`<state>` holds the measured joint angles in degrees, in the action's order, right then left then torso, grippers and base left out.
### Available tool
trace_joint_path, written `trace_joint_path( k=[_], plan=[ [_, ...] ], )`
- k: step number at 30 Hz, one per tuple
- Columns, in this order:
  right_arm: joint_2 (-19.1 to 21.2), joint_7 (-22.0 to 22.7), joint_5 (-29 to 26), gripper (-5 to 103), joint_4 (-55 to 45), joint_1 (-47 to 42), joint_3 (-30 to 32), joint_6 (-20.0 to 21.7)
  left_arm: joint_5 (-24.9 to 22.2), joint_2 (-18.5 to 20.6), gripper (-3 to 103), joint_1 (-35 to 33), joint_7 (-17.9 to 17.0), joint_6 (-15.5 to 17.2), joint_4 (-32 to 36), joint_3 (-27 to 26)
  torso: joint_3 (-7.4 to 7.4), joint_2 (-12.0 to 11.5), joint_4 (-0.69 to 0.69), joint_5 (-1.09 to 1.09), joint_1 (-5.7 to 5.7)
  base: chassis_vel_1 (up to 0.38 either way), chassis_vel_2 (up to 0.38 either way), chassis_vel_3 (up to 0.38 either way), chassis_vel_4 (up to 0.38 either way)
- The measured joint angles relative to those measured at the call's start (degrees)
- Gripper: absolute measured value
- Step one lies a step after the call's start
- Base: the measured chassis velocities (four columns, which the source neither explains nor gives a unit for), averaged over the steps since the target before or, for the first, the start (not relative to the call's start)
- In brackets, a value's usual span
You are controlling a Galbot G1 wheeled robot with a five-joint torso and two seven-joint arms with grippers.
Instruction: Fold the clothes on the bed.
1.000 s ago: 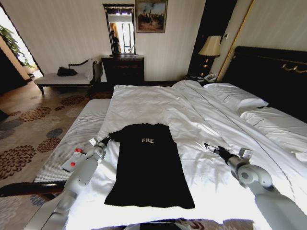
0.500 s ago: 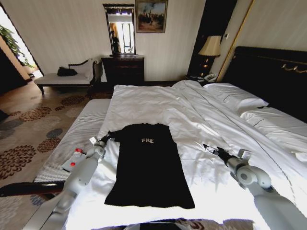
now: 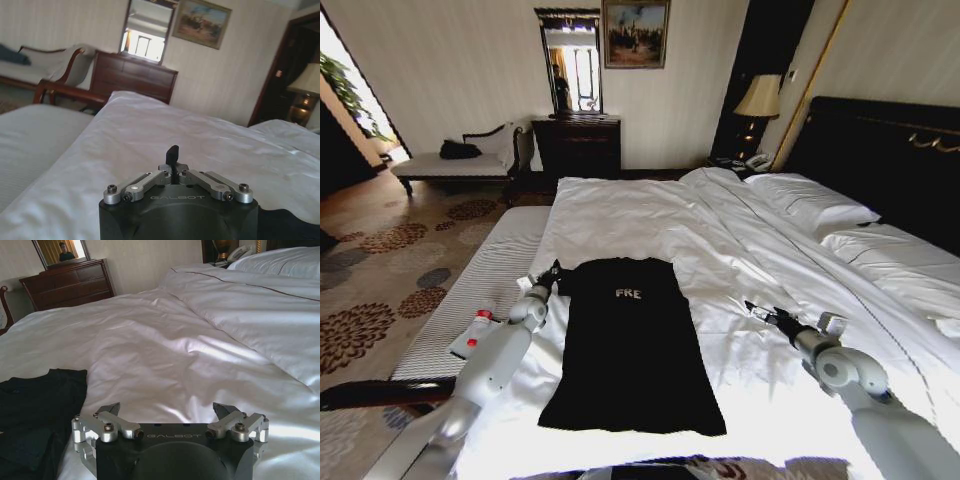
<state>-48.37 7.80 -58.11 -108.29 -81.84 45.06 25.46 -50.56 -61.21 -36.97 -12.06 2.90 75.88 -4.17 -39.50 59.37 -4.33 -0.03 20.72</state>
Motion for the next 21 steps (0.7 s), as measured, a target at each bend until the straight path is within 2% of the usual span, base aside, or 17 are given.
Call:
trace_joint_path(
  k=[3, 8, 21],
  plan=[
    [-0.1, -0.2, 0.0, 100, 0.0, -0.1, 0.1, 0.0, 3.7, 0.6, 2, -0.1, -1.5, 0.9, 3.9, 2.4, 0.00, 0.0, 0.00, 0.00, 0.00, 0.000, 0.000, 0.000, 0.000],
    [-0.6, -0.4, 0.2, 100, 0.2, 0.0, 0.1, -0.1, 5.2, 1.0, 2, -0.1, -4.0, 2.5, 7.2, 5.3, 0.00, 0.0, 0.00, 0.00, 0.00, 0.000, 0.000, 0.000, 0.000],
    [-1.1, -1.3, 0.3, 100, 0.6, -1.0, 1.4, -0.6, 6.2, 0.2, 2, 1.1, -7.0, 5.1, 7.2, 11.3, 0.00, 0.0, 0.00, 0.00, 0.00, 0.000, 0.000, 0.000, 0.000]
  ],
)
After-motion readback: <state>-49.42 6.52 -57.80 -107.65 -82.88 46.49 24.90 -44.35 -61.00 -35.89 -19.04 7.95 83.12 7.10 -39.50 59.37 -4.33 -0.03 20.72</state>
